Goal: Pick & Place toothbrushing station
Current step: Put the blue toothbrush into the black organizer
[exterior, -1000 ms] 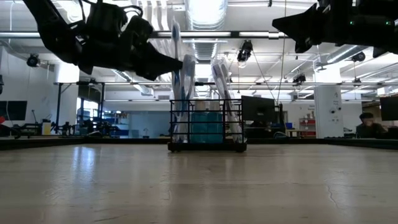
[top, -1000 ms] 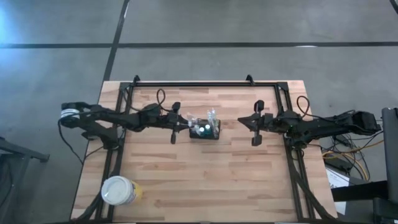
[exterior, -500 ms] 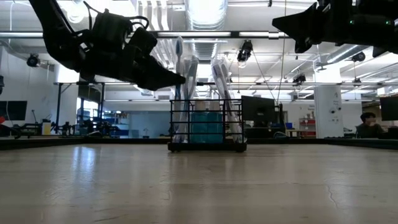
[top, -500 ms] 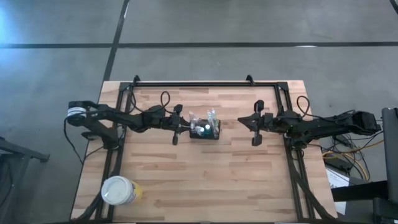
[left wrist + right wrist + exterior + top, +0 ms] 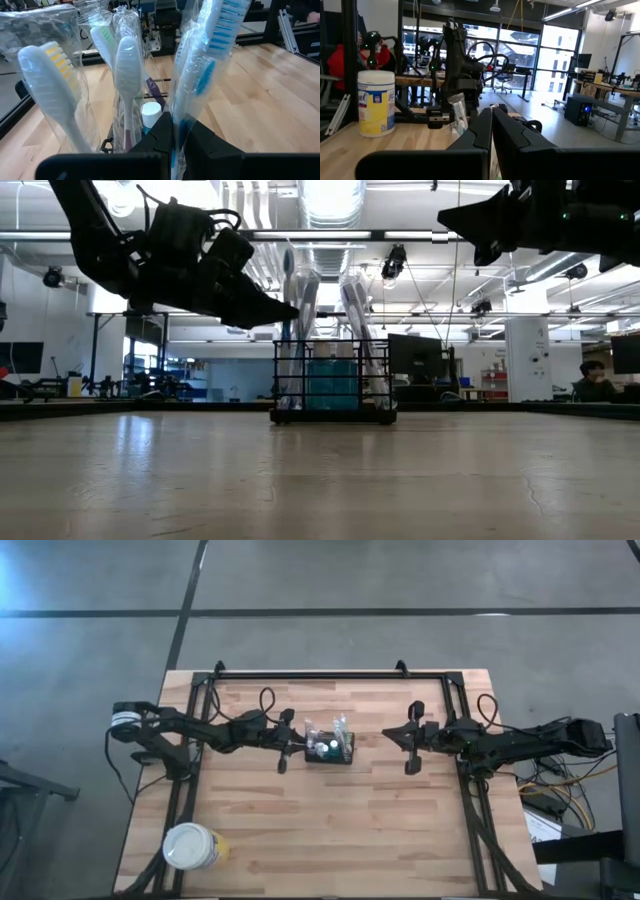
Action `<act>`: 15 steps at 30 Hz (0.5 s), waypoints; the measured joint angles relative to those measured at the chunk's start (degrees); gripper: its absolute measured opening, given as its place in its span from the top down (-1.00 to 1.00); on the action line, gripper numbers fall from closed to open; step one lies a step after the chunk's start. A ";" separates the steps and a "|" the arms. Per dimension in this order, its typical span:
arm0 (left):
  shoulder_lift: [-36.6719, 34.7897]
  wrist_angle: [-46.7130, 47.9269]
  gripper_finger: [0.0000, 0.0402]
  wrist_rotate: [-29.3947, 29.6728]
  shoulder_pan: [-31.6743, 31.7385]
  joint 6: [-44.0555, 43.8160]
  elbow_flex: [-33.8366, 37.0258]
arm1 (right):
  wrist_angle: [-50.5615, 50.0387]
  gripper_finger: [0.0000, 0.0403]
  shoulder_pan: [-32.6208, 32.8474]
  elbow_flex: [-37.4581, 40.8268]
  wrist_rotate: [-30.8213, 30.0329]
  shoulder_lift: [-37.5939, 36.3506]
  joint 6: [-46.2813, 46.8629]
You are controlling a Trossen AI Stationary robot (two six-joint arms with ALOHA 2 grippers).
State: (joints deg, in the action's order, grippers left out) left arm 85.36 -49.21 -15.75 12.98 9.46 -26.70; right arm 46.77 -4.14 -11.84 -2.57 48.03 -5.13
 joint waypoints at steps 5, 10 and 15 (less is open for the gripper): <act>0.29 -0.20 0.88 -0.24 0.01 0.01 0.02 | -0.07 0.96 0.00 0.02 0.00 0.00 0.00; 0.33 -0.13 0.88 -0.84 0.04 0.32 0.98 | -0.29 0.96 0.00 0.07 0.00 0.02 0.00; 0.15 -0.23 0.88 -0.87 0.08 -0.31 1.49 | -0.27 0.96 0.00 0.07 0.02 0.02 0.01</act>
State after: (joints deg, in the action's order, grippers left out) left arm 85.51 -49.44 -16.62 13.06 9.15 -25.21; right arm 46.50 -4.14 -11.77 -2.55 48.05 -5.11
